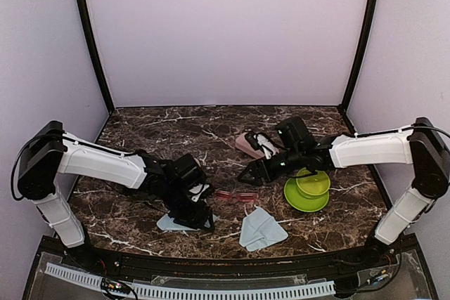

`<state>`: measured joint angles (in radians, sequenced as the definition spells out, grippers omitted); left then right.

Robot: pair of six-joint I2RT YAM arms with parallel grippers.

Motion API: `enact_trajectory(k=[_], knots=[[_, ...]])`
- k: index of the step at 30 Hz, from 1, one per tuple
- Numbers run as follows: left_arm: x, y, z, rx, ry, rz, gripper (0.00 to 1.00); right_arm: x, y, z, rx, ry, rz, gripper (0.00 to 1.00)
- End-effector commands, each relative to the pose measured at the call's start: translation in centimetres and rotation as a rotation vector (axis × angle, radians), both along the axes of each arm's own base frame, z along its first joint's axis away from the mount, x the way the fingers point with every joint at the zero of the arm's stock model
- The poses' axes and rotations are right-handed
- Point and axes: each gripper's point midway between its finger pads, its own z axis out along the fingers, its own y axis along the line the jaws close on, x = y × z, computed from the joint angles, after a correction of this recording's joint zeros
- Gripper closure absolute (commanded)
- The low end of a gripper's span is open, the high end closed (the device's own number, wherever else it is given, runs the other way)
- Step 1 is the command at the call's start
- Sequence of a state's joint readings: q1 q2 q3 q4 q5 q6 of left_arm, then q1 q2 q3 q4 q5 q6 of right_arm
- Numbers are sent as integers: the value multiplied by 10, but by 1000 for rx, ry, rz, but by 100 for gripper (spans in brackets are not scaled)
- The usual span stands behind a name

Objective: Organize the sunglasses
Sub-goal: Move the glasses cleaning cloth to the center of the board.

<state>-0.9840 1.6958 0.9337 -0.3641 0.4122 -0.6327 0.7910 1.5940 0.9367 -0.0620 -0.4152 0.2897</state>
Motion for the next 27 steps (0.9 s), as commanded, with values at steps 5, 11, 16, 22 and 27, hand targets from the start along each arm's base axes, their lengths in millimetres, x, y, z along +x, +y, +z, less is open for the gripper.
enact_trajectory(k=[5, 11, 16, 22, 27], knots=[[-31, -62, 23, -225, 58, -233, 31, -6, -26, 10, -11, -21, -115, 31], [-28, -65, 55, -321, -50, -242, 29, -10, -34, 13, 7, -16, -155, 31], [-8, -41, 59, -245, -197, -175, 36, -14, -29, 7, -5, -5, -152, 34], [20, -6, 42, -79, -281, -99, 55, -23, -16, -2, -29, 8, -110, 37], [32, 14, 28, 8, -284, -82, 63, -34, 0, -7, -32, 19, -51, 41]])
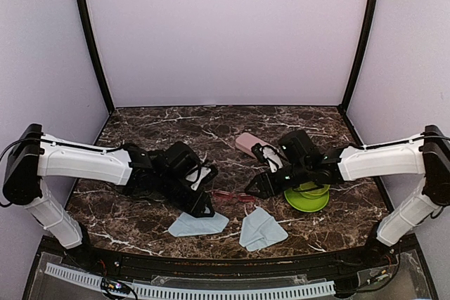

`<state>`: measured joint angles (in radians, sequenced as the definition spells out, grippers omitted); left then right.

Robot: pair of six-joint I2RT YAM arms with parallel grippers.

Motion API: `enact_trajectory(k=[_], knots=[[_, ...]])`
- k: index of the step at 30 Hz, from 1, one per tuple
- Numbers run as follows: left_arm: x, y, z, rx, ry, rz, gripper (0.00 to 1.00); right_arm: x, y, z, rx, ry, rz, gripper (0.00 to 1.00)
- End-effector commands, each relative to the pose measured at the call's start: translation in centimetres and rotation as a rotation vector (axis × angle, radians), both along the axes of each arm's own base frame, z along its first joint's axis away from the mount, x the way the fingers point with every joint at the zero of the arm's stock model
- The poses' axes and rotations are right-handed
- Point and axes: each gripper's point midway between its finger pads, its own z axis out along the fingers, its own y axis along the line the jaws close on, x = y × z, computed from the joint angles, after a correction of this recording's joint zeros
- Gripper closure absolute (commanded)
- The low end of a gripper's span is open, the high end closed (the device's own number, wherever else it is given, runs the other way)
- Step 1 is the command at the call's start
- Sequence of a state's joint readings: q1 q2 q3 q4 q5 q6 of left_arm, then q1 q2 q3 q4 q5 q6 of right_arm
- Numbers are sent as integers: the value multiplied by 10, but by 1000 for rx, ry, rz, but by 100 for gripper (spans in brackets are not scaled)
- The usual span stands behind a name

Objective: Organize the sunglasses
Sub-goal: Move the glasses cleaning cloth to the center of the board, then smooth out the glasses cleaning cloth at the center of the board.

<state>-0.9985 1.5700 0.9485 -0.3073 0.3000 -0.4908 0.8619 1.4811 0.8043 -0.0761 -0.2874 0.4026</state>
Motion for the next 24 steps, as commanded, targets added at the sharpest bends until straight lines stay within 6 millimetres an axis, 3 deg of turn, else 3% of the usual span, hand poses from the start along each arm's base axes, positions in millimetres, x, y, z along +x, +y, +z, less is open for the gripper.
enact_trajectory(k=[1, 8, 24], knots=[[8, 31, -22, 133, -20, 24, 65, -7, 24, 8, 25, -25, 61, 41], [12, 39, -39, 214, -28, -8, 72, -15, 36, -3, -2, -15, 94, 42], [5, 39, -54, 272, -16, -47, 79, -18, 33, -14, -6, -4, 88, 42]])
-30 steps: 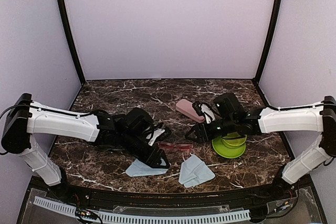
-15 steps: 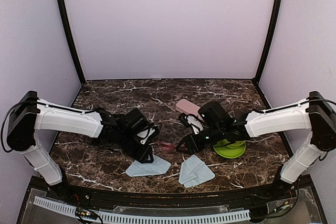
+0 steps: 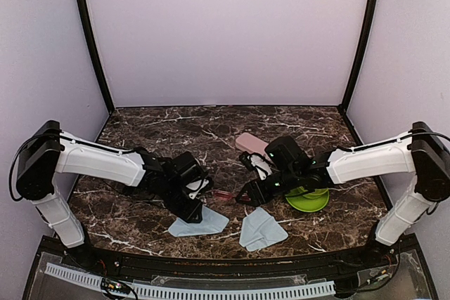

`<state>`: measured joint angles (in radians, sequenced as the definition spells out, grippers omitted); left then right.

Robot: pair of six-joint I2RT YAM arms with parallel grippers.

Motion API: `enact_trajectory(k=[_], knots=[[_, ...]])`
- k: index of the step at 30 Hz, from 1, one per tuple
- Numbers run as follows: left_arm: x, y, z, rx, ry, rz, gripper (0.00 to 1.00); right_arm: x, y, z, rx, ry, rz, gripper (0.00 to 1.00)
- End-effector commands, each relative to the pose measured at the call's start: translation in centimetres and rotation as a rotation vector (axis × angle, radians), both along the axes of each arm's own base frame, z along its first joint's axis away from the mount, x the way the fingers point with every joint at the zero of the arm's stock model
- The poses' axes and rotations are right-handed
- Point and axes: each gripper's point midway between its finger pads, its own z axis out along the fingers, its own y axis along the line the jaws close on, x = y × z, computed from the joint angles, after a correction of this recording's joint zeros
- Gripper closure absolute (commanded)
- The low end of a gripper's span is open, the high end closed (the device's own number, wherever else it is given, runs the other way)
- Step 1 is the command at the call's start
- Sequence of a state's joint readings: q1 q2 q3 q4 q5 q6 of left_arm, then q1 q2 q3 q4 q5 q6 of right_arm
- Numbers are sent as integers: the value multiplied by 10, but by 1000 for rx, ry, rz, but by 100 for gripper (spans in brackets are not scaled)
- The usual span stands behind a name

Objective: Organize the sunglasses
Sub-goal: Smooth out the glasses cleaning cloth at the center of the board.

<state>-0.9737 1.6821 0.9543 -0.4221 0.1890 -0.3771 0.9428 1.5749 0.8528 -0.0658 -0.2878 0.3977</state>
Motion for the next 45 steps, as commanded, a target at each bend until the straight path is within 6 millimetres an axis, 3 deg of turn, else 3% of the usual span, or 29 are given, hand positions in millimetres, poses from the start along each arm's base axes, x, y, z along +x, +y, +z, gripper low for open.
enact_trajectory(k=[1, 18, 26, 36, 45], knots=[[-3, 2, -3, 35, 3, -17, 79, 1, 5, 1, 24, -20, 3, 43], [-12, -2, -9, 69, -3, -35, 89, -1, 4, -2, 26, -13, 1, 43], [-13, -8, -2, 66, -19, -32, 100, -2, 5, -3, 30, -8, 7, 43], [-15, -16, 15, 40, -39, -29, 100, -2, 5, -3, 33, -8, 9, 43], [-42, -22, 27, 8, -49, -82, 100, -4, 6, -4, 36, -5, 10, 43]])
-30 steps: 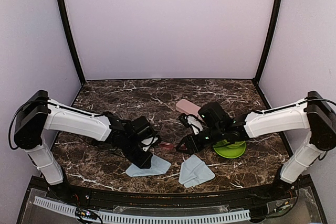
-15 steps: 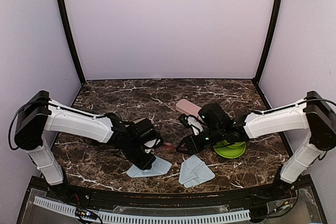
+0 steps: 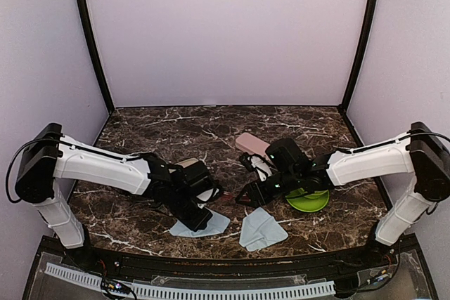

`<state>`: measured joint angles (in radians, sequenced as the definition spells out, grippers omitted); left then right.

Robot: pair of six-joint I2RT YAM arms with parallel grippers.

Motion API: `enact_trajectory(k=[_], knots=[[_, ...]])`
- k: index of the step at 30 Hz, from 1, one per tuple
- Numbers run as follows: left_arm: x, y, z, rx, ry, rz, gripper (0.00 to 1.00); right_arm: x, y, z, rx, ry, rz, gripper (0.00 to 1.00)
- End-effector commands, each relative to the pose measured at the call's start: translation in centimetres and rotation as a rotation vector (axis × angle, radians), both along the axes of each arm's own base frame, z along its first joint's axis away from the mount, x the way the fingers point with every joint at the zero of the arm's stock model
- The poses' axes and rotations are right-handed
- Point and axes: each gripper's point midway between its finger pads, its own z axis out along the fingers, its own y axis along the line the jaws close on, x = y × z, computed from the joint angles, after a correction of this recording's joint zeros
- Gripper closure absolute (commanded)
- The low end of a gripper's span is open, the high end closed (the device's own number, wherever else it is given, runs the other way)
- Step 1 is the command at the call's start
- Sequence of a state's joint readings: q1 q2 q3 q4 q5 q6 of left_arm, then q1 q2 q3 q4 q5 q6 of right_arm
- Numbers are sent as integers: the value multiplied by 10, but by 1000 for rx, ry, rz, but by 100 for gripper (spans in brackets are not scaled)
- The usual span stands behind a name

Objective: Organize the sunglasses
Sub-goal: Smooth out the glasses cleaning cloth at the center of the board.

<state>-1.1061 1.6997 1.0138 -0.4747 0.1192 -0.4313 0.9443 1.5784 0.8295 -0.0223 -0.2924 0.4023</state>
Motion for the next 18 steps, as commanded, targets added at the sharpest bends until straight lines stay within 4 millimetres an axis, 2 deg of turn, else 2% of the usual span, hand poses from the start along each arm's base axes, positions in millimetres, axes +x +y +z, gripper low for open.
enact_trajectory(k=[1, 9, 14, 16, 18], knots=[[-18, -1, 20, -35, -13, -29, 100, -4, 5, -1, 20, -1, 11, 43], [-58, -8, 15, -67, 55, -150, 100, -9, 6, -4, 5, -8, 13, 43], [-81, -11, 2, -72, 111, -240, 100, -15, 4, -8, -12, -23, 7, 43], [-87, -12, 2, -88, 125, -265, 96, -19, 5, -10, -19, -25, 8, 43], [-89, -11, 5, -96, 122, -289, 87, -24, 8, -12, -24, -27, 12, 44]])
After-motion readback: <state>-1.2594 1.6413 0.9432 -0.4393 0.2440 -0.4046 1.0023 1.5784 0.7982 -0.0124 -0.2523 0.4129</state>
